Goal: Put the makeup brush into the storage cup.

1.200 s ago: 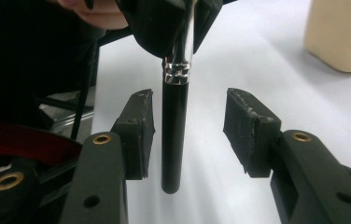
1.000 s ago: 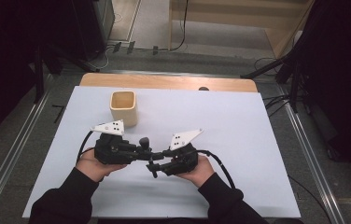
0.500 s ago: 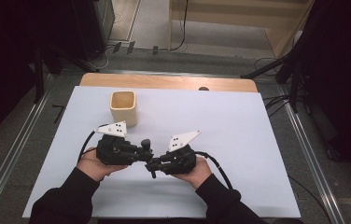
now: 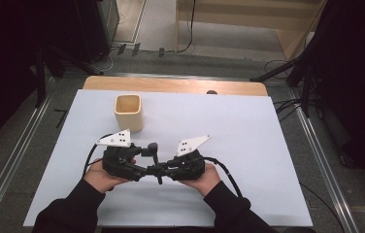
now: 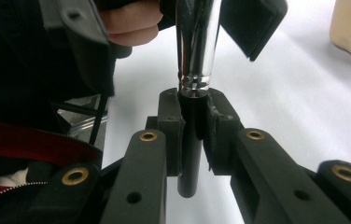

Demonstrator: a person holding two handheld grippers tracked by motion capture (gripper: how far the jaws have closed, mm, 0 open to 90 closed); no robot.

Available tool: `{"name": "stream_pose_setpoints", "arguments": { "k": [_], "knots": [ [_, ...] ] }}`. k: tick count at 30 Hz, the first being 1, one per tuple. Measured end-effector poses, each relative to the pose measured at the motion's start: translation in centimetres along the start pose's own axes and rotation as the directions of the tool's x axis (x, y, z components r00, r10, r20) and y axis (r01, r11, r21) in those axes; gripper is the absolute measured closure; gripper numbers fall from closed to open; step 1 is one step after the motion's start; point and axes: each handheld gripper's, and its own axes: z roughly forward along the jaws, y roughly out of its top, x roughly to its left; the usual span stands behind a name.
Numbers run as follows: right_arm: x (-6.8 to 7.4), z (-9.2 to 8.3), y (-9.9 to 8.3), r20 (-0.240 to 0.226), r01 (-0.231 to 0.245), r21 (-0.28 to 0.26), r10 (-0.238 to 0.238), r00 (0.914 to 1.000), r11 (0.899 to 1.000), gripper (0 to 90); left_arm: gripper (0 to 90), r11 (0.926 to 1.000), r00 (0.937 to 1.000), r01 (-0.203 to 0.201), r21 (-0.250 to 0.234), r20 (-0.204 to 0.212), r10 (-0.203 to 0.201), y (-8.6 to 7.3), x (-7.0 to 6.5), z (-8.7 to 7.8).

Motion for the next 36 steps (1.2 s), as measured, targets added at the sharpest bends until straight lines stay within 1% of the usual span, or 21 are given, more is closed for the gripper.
{"name": "stream_pose_setpoints", "arguments": {
  "k": [3,4,5,6,7,8,9,10,11,12,14,19,21,23,28,29,32,33,34,35,36],
  "knots": [
    [0.00,0.00,-0.03,0.001,-0.006,-0.008,0.006,1.0000,1.000,80.0,36.2,0.9998,1.0000,0.009,-0.018,-0.005,-0.009,-0.03,-0.01,0.01],
    [-0.01,0.01,-0.04,0.001,-0.007,-0.010,0.007,1.0000,1.000,80.0,39.7,0.9994,0.9998,0.020,-0.028,-0.002,-0.020,-0.06,-0.02,0.01],
    [-0.04,0.05,-0.06,-0.001,-0.008,-0.014,0.008,1.0000,1.000,80.0,45.6,0.9992,0.9996,0.030,-0.028,0.002,-0.030,-0.03,0.01,-0.01],
    [-0.04,0.05,-0.06,-0.001,-0.008,-0.014,0.008,1.0000,1.000,80.0,45.6,0.9985,0.9991,0.042,-0.035,-0.002,-0.042,0.01,0.01,-0.01],
    [-0.03,0.06,-0.06,0.001,-0.008,-0.016,0.008,1.0000,1.000,80.1,48.5,0.9976,0.9987,0.051,-0.045,-0.005,-0.052,0.02,-0.01,-0.03],
    [-0.04,0.09,-0.07,-0.002,-0.010,-0.018,0.010,0.9999,1.000,80.0,55.2,0.9971,0.9985,0.054,-0.054,-0.010,-0.055,0.06,-0.03,-0.09],
    [-0.04,0.09,-0.07,-0.002,-0.010,-0.018,0.010,0.9999,1.000,80.0,55.2,0.9967,0.9984,0.054,-0.061,-0.016,-0.055,0.07,-0.04,-0.14],
    [-0.05,0.09,-0.08,-0.003,-0.012,-0.020,0.012,0.9999,1.000,80.0,58.3,0.9962,0.9981,0.059,-0.064,-0.016,-0.060,0.10,-0.04,-0.18],
    [-0.07,0.07,-0.09,-0.005,-0.014,-0.021,0.014,0.9999,1.000,80.0,63.5,0.9958,0.9980,0.063,-0.067,-0.006,-0.063,0.09,-0.01,-0.20],
    [-0.07,0.07,-0.09,-0.005,-0.014,-0.021,0.014,0.9999,1.000,80.0,63.5,0.9963,0.9980,0.060,-0.062,-0.014,-0.061,0.08,0.00,-0.19],
    [-0.07,0.02,-0.08,-0.007,-0.019,-0.023,0.019,0.9998,1.000,80.0,68.0,0.9960,0.9975,0.069,-0.057,-0.010,-0.070,0.01,0.08,-0.11],
    [-0.05,-0.03,-0.03,-0.002,-0.023,-0.032,0.023,0.9997,0.999,80.0,76.7,0.9965,0.9977,0.065,-0.052,-0.015,-0.066,0.01,0.16,0.03],
    [-0.07,-0.01,-0.04,-0.002,-0.027,-0.034,0.027,0.9996,0.999,80.0,77.0,0.9964,0.9976,0.067,-0.052,-0.013,-0.068,0.00,0.21,0.02],
    [-0.11,0.00,-0.04,-0.005,-0.029,-0.033,0.029,0.9996,0.999,79.9,77.5,0.9971,0.9982,0.057,-0.051,-0.017,-0.058,0.01,0.22,0.04],
    [-0.08,-0.06,-0.01,0.001,-0.021,-0.031,0.021,0.9998,0.999,79.0,78.2,0.9977,0.9983,0.053,-0.043,-0.021,-0.054,0.13,0.20,-0.01],
    [-0.04,-0.06,0.00,0.001,-0.014,-0.031,0.014,0.9999,0.999,77.5,78.2,0.9979,0.9984,0.046,-0.046,-0.030,-0.048,0.13,0.18,-0.07],
    [0.05,-0.22,0.09,0.018,0.018,-0.035,-0.018,0.9997,0.999,68.1,78.3,0.9977,0.9983,0.049,-0.047,-0.030,-0.051,0.14,0.26,-0.30],
    [0.11,-0.37,0.13,0.035,0.040,-0.034,-0.039,0.9986,0.999,62.1,78.3,0.9985,0.9985,0.038,-0.040,-0.037,-0.039,0.19,0.22,-0.49],
    [0.11,-0.37,0.13,0.035,0.040,-0.034,-0.039,0.9986,0.999,62.1,78.3,0.9985,0.9985,0.038,-0.040,-0.037,-0.039,0.19,0.22,-0.49],
    [0.07,-0.56,0.13,0.041,0.041,-0.030,-0.040,0.9984,0.999,58.0,78.3,0.9983,0.9985,0.039,-0.042,-0.037,-0.041,0.22,0.20,-0.60],
    [0.07,-0.56,0.13,0.041,0.041,-0.030,-0.040,0.9984,0.999,58.0,78.3,0.9984,0.9985,0.038,-0.041,-0.038,-0.040,0.27,0.18,-0.72]
  ]
}}
